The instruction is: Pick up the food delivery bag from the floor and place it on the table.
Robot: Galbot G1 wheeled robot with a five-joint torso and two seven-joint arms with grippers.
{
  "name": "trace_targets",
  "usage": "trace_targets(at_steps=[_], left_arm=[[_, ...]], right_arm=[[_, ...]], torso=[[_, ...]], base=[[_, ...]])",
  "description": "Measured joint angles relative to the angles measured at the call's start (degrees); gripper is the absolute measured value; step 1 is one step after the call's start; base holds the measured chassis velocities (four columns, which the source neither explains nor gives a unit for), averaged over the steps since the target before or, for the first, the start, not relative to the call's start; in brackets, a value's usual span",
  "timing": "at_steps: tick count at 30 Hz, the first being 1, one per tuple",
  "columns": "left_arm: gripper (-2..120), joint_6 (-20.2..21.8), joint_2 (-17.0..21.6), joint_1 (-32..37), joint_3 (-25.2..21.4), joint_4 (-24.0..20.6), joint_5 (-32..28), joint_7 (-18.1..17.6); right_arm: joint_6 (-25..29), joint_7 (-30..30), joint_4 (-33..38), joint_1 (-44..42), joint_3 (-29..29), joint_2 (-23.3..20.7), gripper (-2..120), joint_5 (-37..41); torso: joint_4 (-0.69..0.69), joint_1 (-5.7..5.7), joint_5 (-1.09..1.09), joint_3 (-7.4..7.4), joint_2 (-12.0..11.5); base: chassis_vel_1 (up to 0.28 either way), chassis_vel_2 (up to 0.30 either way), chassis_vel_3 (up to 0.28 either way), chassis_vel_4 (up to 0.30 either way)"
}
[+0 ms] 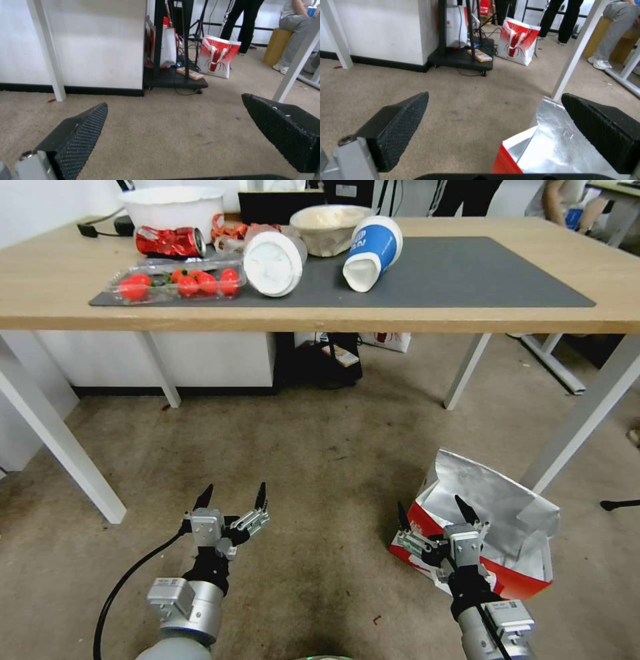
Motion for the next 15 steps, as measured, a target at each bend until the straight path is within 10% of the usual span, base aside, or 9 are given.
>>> trace_targets(at_steps=[15], left_arm=[[100,-0.1,0.0,-0.3,-0.1,-0.1,-0.4,-0.1]], right_arm=[[0.4,-0.2,0.6,-0.4,0.0,0.0,100,-0.5]], torso=[[0.0,-0.18,0.0,0.01,-0.5]], base=[[0.0,0.0,0.0,0.0]])
